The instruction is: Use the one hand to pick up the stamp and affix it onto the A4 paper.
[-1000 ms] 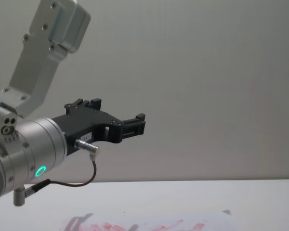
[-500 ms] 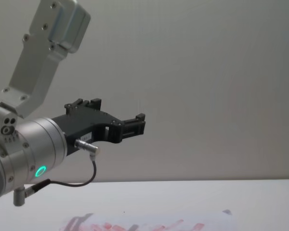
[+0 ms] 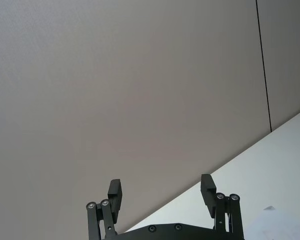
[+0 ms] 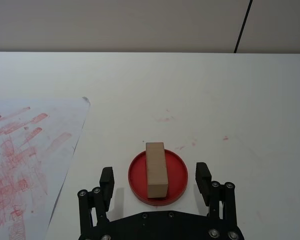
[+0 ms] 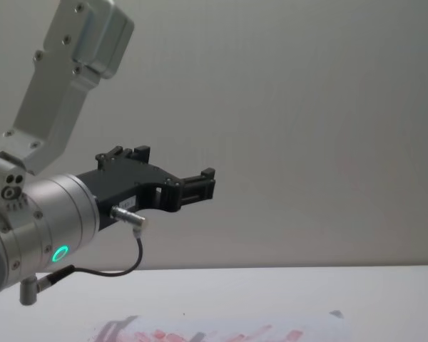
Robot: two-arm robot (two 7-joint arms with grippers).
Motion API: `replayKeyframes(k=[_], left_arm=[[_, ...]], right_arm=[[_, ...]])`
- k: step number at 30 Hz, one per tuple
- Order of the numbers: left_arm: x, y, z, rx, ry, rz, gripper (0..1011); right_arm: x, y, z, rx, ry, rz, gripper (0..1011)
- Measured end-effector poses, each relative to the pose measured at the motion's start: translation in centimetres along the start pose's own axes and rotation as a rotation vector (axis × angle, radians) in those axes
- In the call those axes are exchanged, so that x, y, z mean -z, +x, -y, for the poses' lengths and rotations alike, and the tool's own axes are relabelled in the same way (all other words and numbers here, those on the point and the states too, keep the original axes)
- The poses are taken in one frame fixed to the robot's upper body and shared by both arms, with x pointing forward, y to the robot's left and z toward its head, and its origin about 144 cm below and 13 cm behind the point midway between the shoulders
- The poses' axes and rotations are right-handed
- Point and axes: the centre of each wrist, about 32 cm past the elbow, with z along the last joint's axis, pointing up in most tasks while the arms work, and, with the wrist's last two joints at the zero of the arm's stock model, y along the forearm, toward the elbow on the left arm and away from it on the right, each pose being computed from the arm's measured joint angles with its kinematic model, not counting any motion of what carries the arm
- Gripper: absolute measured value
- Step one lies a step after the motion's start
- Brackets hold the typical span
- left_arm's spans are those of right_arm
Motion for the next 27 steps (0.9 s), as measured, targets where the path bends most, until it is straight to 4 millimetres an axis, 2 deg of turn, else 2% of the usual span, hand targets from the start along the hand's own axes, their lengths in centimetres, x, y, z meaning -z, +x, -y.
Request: replayKeyframes(k=[12,19,27], left_arm=[[0.0,0.0,0.0,0.0,0.0,0.0,1001],[0.0,0.0,0.0,0.0,0.0,0.0,1001],[0.0,0.0,0.0,0.0,0.0,0.0,1001]], right_arm=[[0.01,-0.14,-0.72,-0.007,-0.02,0.005,999],[0.0,-0.17,-0.9,-0.008,-0.025,0.006,855],[0.01,-0.2,-1.02,-0.01,-0.028,0.007,628]])
